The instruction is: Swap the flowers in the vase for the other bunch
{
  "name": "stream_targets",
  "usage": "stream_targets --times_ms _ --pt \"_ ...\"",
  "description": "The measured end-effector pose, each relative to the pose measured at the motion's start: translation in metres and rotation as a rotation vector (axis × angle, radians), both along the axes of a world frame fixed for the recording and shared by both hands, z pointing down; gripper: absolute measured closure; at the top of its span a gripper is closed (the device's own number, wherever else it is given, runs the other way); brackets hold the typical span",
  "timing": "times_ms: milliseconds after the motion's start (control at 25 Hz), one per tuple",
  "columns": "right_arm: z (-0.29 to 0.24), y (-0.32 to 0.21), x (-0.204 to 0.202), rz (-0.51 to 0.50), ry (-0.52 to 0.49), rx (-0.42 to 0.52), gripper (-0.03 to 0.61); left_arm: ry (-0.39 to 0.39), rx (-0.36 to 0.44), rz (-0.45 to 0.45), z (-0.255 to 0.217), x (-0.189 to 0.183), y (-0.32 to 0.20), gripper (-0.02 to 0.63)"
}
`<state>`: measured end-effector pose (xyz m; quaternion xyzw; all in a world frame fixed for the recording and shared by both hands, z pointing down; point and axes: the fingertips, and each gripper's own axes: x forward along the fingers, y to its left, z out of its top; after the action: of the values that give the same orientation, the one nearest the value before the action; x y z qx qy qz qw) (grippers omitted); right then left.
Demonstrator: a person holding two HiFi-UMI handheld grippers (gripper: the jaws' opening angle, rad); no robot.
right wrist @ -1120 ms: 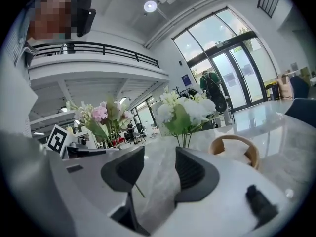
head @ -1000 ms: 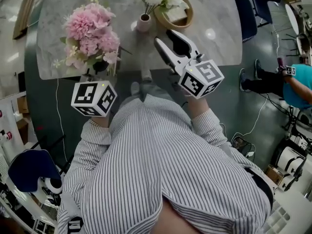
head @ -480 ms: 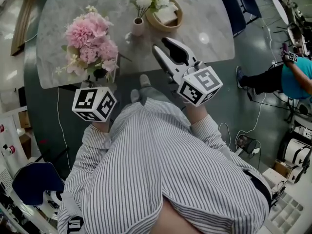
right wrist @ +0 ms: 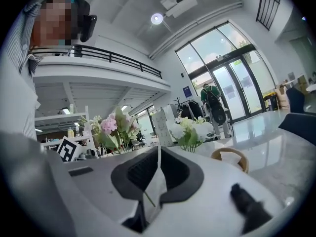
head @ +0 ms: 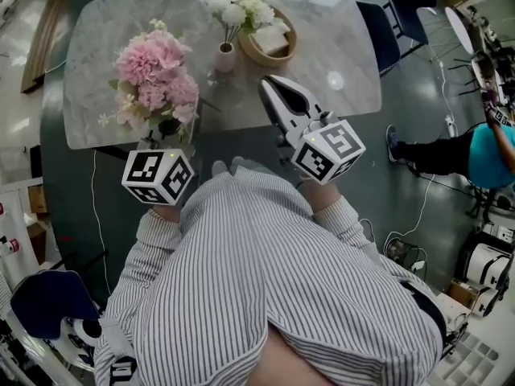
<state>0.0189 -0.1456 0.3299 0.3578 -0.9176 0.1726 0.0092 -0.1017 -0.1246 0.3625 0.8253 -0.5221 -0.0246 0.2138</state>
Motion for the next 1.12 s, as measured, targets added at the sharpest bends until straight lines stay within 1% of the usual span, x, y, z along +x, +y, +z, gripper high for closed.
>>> stream_targets --times_ms 200,440,640,800,1120 --pt "-0.006 -0.003 -0.001 -0.050 0.018 0.013 0.554 0.001 0.009 -0.037 -0.009 0.003 -0.003 0.580" --pt "-0.005 -0.003 0.005 -0.085 0.043 0.029 0.557 0.035 -0.022 -0.046 -0.003 0.015 -0.002 0.580" --pt "-0.001 -0.003 0.012 -0.083 0.066 0.020 0.560 0.019 -0.020 -0.036 -0.006 0.024 -0.003 0.580" --pt "0.001 -0.003 0.017 -0.074 0.065 0.013 0.561 0.013 -0.024 -0.035 -0.005 0.030 -0.004 0.580" --pt "0.002 0.000 0.016 -0.087 0.071 0.015 0.563 -0.003 -0.021 -0.045 -0.007 0.029 -0.005 0.580"
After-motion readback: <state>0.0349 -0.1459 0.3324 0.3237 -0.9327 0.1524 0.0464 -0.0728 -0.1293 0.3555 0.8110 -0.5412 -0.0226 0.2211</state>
